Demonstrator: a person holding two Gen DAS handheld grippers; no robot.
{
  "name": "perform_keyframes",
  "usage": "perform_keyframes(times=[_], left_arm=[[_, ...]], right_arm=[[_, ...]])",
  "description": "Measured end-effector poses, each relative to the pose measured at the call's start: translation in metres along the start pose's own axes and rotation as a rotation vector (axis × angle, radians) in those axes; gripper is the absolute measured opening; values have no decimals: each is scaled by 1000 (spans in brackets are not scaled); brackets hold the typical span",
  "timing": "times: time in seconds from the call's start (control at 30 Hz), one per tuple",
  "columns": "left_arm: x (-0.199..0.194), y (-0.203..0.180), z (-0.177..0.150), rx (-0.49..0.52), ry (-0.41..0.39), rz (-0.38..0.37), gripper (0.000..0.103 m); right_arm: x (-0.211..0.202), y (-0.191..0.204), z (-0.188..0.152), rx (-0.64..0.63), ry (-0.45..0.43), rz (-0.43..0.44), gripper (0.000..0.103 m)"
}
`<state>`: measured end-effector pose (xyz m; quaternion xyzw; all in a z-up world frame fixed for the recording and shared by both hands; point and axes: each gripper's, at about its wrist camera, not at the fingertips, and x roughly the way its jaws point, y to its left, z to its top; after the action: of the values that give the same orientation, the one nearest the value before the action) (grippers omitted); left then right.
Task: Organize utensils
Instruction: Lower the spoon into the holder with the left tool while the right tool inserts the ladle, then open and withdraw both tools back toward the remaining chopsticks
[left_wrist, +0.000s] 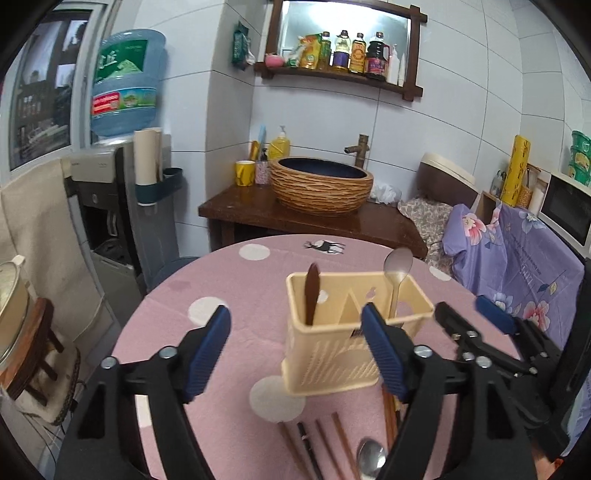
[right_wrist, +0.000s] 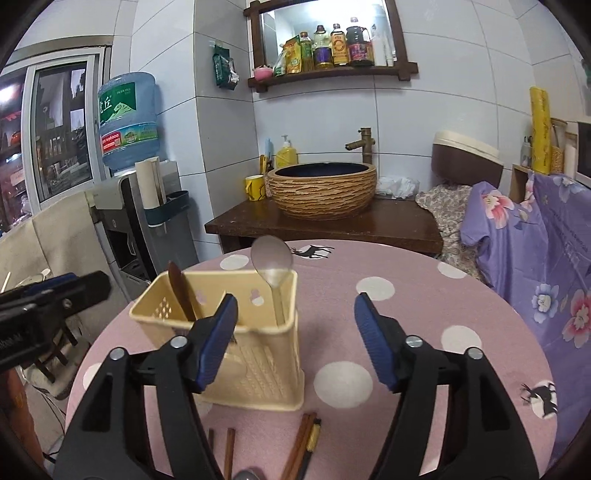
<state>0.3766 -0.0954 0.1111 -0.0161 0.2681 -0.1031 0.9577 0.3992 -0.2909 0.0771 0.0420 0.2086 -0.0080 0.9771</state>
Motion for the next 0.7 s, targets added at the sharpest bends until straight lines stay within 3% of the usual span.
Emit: perform_keyframes(times=[0.13, 0.4, 0.53, 0.7], left_arm=[[-17, 11, -31, -17, 20, 16, 88], [-16, 20, -90, -2, 136, 44, 88], [-13, 29, -110, -40, 177, 32, 82], [-9, 37, -132, -75, 215, 42, 67]], right_arm=[[-26, -9, -25, 21, 76, -40, 73], [-35, -31, -84, 87, 291, -45, 73], [-33, -34, -106, 108, 352, -37, 70], [-26, -30, -124, 116, 407, -16, 62]])
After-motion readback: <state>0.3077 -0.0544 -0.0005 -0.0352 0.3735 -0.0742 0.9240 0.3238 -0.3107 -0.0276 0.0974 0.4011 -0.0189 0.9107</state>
